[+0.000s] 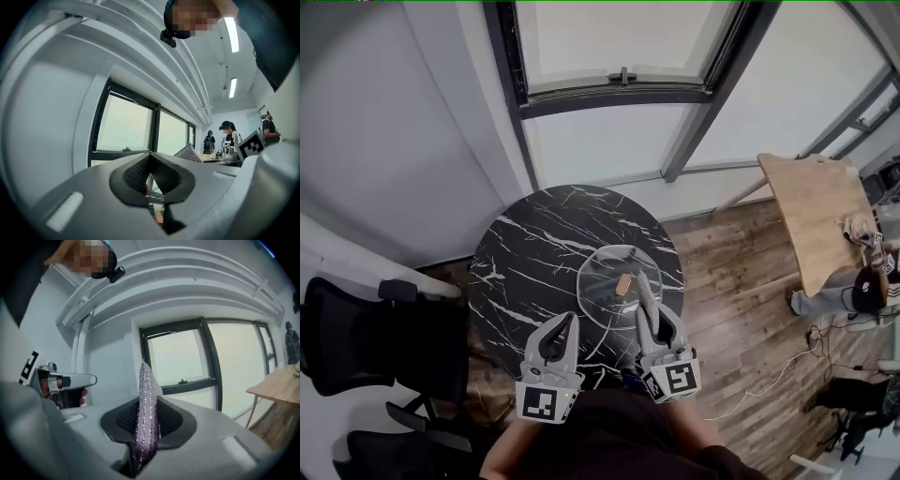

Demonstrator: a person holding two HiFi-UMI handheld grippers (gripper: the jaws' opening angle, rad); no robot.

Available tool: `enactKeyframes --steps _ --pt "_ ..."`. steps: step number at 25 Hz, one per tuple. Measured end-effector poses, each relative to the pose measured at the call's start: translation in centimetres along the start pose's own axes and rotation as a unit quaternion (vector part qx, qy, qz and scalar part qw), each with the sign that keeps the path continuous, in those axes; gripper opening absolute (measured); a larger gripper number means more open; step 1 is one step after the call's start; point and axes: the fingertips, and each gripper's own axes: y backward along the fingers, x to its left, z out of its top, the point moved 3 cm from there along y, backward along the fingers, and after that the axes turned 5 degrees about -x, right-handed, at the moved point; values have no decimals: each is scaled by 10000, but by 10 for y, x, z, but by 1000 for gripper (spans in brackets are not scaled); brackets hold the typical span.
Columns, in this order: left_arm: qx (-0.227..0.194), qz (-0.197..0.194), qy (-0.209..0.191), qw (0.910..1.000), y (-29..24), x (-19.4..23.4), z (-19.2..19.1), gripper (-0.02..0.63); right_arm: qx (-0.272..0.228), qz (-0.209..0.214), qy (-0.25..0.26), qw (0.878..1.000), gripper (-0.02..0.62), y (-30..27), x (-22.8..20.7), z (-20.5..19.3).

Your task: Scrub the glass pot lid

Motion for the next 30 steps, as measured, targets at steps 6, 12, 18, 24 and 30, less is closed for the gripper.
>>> enactKeyframes --steps 6,12,18,24,30 --pt "-52 -124 -226 9997 7 -11 -2 3 -46 -114 -35 9999 72 12 3 7" --pt "-70 -79 -175 9998 5 -8 -4 3 -68 -86 -7 9999 71 6 1 11" --pt "-70 -102 -205 9997 5 -10 -5 3 -4 -196 16 9998 71 9 -7 9" --pt "-121 -171 -213 9996 1 -15 -4 3 13 -199 -17 9998 71 9 -13 8" --pt "-133 -188 -217 9995 -4 -24 -6 3 7 -150 -34 9999 71 11 -19 10"
